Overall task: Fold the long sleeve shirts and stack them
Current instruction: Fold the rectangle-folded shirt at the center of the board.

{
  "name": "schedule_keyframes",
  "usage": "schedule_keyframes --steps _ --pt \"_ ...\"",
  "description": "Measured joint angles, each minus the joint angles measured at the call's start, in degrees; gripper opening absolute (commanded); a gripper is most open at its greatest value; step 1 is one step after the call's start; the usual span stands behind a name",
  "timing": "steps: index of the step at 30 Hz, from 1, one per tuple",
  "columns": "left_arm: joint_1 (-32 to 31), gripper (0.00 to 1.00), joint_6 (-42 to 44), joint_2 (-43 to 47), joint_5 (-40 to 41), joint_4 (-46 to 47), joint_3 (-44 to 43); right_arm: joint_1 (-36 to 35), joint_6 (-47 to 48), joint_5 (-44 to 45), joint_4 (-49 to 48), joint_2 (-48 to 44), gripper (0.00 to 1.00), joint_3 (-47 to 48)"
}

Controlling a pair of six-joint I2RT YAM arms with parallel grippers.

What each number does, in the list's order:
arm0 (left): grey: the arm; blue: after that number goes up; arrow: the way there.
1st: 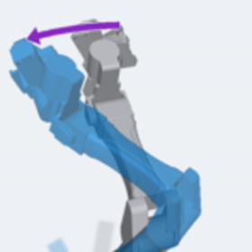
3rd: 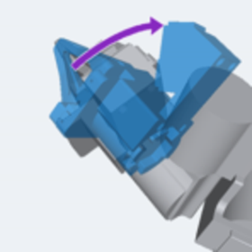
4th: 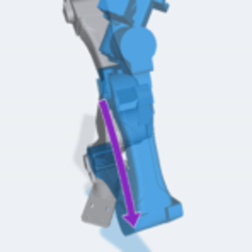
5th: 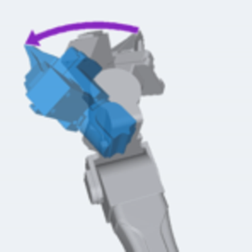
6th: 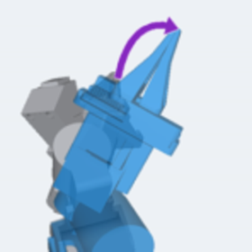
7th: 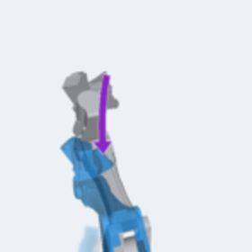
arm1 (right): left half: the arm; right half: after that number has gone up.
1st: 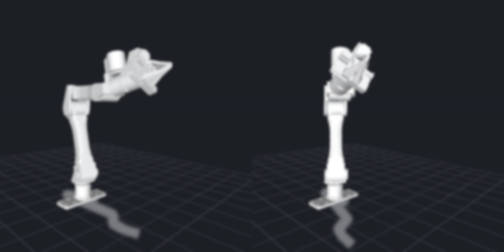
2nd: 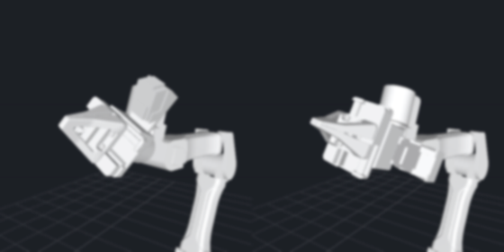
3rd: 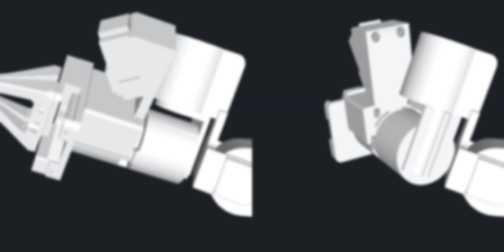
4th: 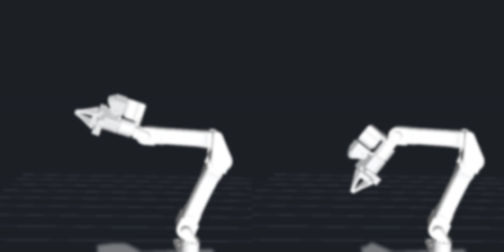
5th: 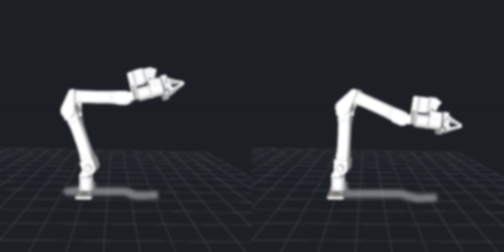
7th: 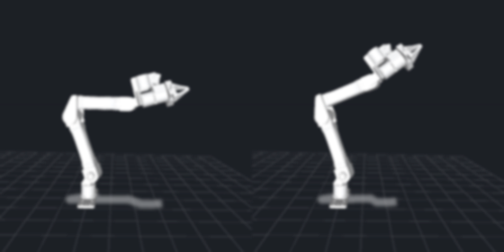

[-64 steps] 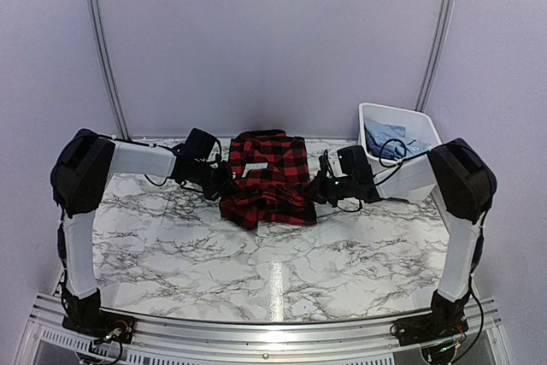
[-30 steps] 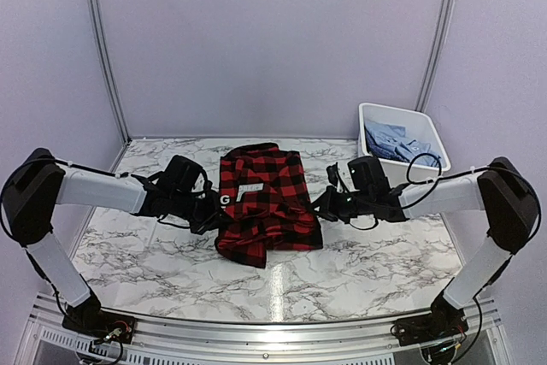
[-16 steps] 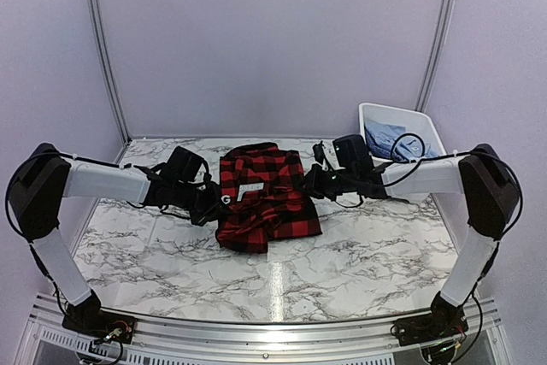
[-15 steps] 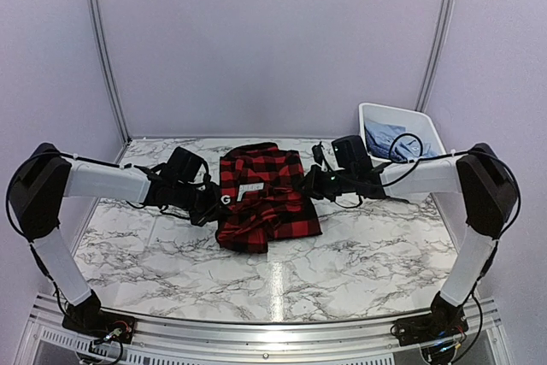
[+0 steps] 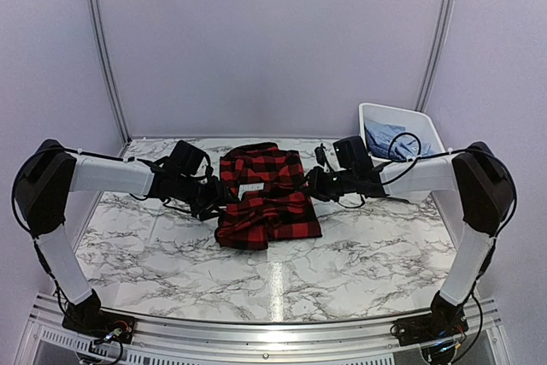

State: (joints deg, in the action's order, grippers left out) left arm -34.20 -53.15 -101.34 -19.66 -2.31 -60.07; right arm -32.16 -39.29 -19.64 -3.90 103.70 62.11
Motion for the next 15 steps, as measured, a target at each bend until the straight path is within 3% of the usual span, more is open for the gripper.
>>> schedule_keyframes --steps 6,15 --pt "1.77 0.83 4.74 1.36 2.36 -3.45 -0.94 1.29 2.14 1.81 2.27 -0.81 0.58 0.0" --pt "2.25 0.7 8.79 10.1 2.99 -6.69 6.43 0.42 8.46 4.68 6.43 -7.91 0.58 -2.43"
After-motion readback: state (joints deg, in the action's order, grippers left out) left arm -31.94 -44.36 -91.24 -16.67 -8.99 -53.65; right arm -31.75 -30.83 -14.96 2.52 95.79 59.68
